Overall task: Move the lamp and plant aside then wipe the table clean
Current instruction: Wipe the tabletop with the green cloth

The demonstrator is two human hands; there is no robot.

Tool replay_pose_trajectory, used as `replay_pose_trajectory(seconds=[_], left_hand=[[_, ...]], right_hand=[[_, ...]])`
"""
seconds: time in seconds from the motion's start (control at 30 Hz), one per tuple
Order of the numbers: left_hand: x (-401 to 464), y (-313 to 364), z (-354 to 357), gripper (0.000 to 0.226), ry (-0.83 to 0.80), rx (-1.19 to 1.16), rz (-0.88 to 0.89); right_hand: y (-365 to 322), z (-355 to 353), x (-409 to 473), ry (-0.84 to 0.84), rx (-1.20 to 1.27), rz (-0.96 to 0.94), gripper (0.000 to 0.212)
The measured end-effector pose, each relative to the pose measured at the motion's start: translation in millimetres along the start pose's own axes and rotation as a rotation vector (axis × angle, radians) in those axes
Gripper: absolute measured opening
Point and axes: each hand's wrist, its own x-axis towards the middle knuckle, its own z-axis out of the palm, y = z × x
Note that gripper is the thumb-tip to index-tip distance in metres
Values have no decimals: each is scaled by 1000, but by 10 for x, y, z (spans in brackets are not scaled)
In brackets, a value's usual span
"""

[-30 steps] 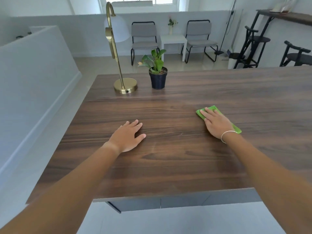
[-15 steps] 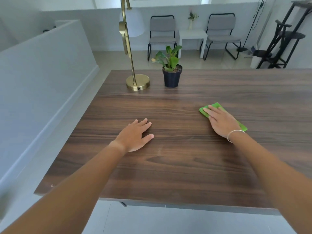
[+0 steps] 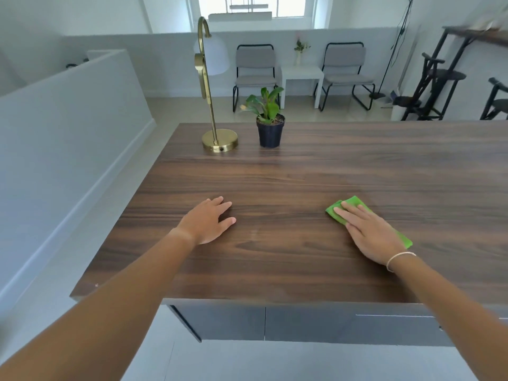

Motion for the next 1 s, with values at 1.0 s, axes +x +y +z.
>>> replay_pose_trajectory(seconds=[1.0], left_hand=[[-870,-2117,-399,40,29,-103,128]], right_hand=[[-3585,1164,-317,-72,95,-312,44]])
